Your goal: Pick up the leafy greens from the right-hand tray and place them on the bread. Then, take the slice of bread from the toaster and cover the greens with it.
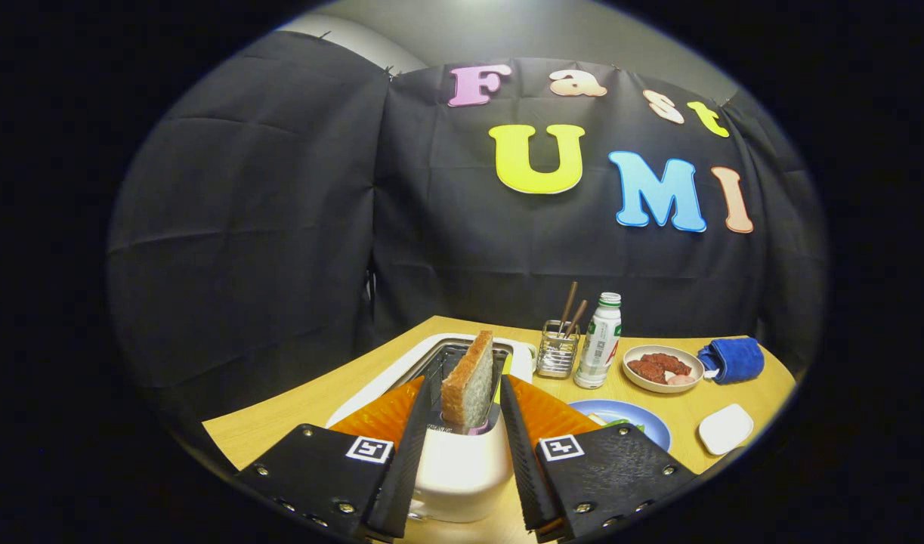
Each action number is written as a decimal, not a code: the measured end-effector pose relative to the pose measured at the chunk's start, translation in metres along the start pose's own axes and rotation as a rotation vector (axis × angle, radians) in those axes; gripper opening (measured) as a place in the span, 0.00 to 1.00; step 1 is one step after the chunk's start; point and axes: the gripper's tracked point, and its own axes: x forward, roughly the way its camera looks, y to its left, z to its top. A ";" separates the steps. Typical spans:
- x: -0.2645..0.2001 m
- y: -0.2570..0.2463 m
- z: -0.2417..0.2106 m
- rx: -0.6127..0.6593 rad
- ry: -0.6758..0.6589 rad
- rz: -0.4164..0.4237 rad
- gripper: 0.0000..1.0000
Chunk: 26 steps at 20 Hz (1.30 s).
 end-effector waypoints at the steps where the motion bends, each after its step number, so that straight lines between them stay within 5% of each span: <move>1: 0.005 -0.002 -0.005 -0.013 0.015 -0.024 0.56; 4: 0.017 0.003 -0.004 -0.012 0.003 -0.031 0.36; 5: 0.016 0.003 -0.007 -0.003 0.002 -0.019 0.22; 9: 0.018 0.001 -0.005 0.003 -0.003 0.034 0.08; 26: -0.027 -0.034 0.075 0.056 -0.137 0.087 0.07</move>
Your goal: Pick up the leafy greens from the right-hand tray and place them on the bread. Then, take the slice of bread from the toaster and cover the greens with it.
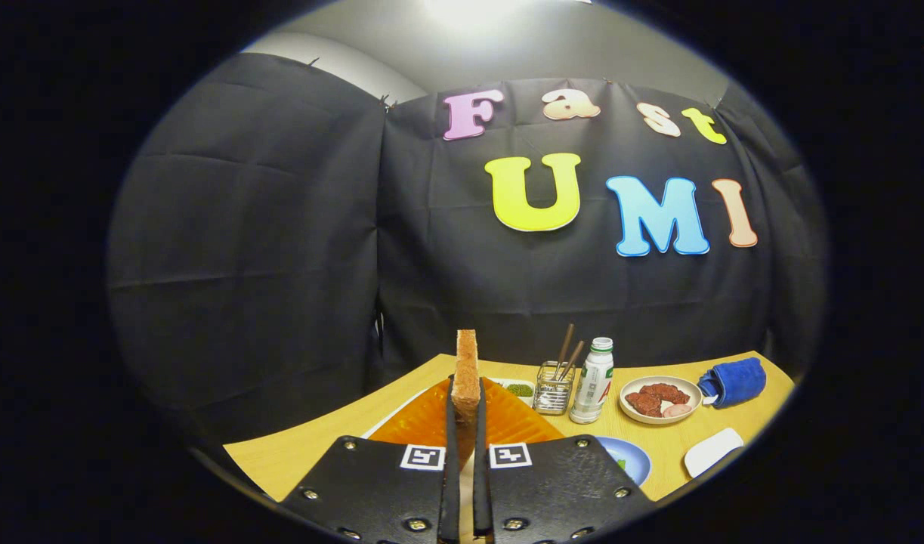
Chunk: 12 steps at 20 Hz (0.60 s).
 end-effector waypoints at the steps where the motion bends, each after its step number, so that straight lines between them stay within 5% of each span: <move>1: -0.005 -0.007 0.006 -0.002 -0.009 -0.005 0.07; 12: -0.021 -0.072 -0.021 0.021 0.053 -0.092 0.07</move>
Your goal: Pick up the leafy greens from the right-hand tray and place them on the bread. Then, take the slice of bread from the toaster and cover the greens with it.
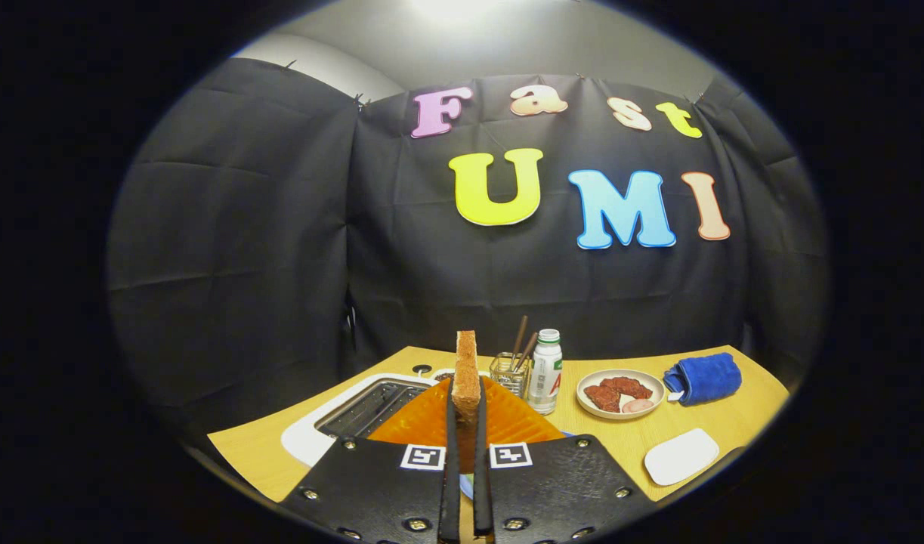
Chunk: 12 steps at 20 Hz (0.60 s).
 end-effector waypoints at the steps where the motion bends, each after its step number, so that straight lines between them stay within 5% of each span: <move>1: 0.001 -0.005 -0.006 0.004 0.011 -0.006 0.07; 12: 0.024 -0.035 -0.062 0.050 0.127 -0.051 0.07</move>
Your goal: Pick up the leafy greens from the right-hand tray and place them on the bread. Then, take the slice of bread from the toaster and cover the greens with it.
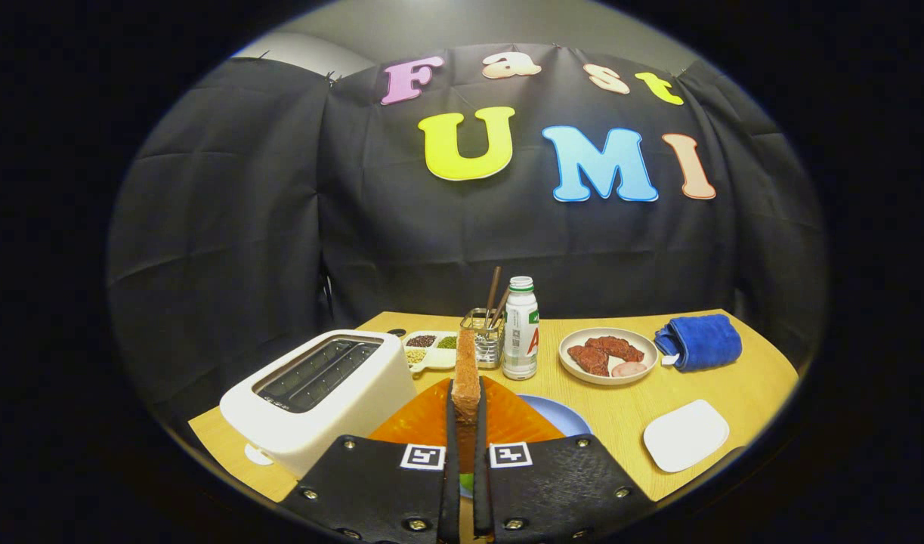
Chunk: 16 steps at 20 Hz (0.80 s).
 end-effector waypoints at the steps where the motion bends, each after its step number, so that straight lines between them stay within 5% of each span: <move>1: 0.003 -0.001 -0.006 0.009 0.007 -0.004 0.07; 16: 0.020 0.002 -0.045 0.079 0.082 0.026 0.07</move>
